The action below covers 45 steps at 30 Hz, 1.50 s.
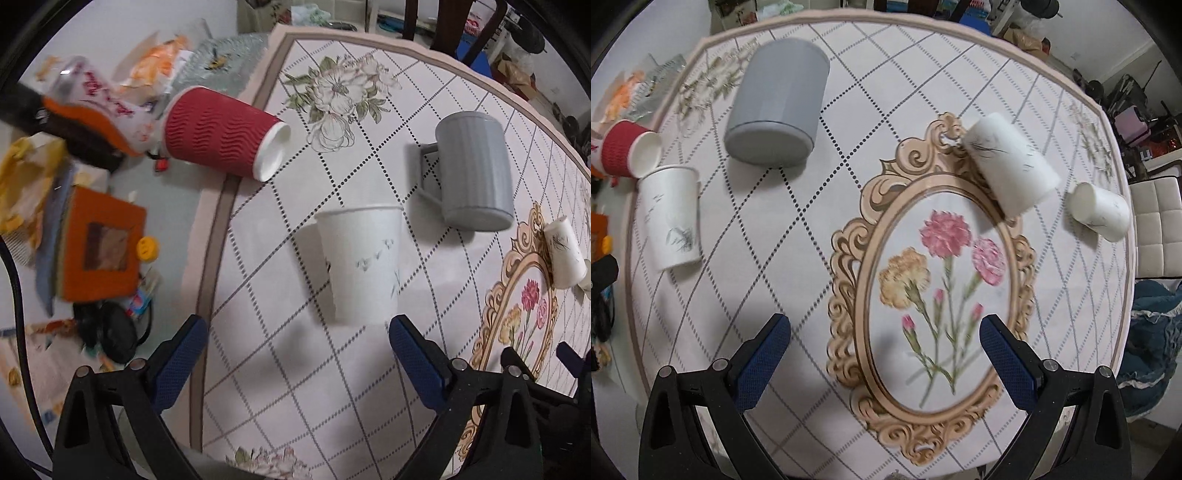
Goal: Flip cup upright
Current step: 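Reach the left tool to the upside-down white bird-print paper cup and grasp it, then lift the white paper cup with the left tool and carry it toward the right tool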
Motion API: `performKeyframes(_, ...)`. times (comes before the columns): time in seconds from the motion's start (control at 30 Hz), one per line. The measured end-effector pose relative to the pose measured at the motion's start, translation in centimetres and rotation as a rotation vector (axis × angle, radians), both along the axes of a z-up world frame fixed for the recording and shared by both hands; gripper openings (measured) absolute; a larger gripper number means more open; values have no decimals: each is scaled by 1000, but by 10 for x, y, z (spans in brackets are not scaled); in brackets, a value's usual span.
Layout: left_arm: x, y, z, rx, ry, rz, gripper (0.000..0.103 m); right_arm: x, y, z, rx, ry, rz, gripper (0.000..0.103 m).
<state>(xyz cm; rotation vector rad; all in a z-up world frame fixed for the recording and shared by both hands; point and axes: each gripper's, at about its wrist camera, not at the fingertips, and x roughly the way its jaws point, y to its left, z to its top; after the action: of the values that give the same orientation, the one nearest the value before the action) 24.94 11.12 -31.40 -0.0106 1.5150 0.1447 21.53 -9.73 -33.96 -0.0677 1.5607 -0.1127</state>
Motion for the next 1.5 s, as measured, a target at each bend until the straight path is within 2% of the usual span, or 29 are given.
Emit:
performKeyframes(0.1,13,2,-14,-35,21,-9,100,12,5,-15,-10,21,-13,103)
performKeyframes(0.17,19,3,-23,-50,34,-16,86,20,8,-23,-17,33,-21,103)
performKeyframes(0.2,22,3,-28,-61,47,-24,83,23,9,-26,-21,38,-25,103)
performKeyframes(0.27,26,5,-29,-121,35,-23,84,28,10,-32,-31,46,-30,103)
performKeyframes(0.5,35,-1,-31,-181,29,-55,81,35,13,-41,-42,62,-47,103)
performKeyframes(0.67,39,-5,-34,-187,44,-71,51,35,14,-40,-52,58,-44,103)
performKeyframes(0.9,46,-20,-28,-153,2,-105,51,35,18,-33,-66,43,-41,103)
performKeyframes(1.07,37,-27,-6,-125,-31,-120,51,33,8,-28,-65,29,-46,103)
performKeyframes(1.33,-3,-42,30,-88,-83,-165,51,6,-21,-9,-45,-18,-79,103)
performKeyframes(1.5,-38,-77,49,-68,-107,-194,51,-22,-56,4,-30,-31,-114,103)
